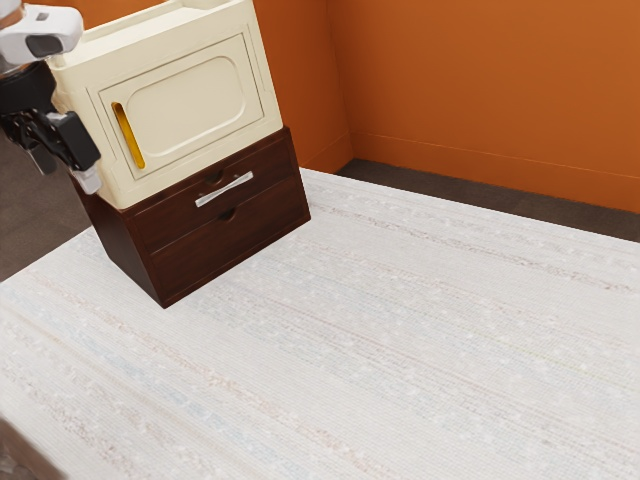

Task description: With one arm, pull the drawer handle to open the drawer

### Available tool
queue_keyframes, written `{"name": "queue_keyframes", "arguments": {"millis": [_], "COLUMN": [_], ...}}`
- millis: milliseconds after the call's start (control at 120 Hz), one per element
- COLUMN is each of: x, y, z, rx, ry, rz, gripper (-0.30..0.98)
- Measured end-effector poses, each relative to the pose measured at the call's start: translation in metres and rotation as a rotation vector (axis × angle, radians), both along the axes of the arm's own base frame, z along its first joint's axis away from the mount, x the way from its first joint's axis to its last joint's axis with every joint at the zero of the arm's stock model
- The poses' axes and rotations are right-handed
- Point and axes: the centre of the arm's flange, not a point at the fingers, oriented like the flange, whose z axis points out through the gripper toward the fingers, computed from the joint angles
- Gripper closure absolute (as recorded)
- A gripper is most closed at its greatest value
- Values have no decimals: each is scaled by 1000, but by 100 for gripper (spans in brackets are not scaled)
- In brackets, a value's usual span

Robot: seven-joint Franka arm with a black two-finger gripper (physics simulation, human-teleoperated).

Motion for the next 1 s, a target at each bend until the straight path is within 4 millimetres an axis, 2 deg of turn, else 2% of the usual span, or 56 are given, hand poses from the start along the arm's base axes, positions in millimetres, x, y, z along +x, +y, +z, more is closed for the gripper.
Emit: {"name": "queue_keyframes", "arguments": {"millis": [200,267,308,425,575,633,742,867,1000], "x": [6,14,20,45,61,63,52,56,75], "y": [2,-17,-24,-12,-6,-6,-8,-12,-26], "z": [7,24,26,3,-15,-18,-16,-42,-62], "rx": [29,51,57,83,131,141,185,248,307], "ry": [-53,-98,-106,-54,0,11,35,124,157], "rz": [-69,-127,-153,-172,-205,-218,-234,-266,-327], "gripper": [0,0,0,0,0,0,0,0,0]}}
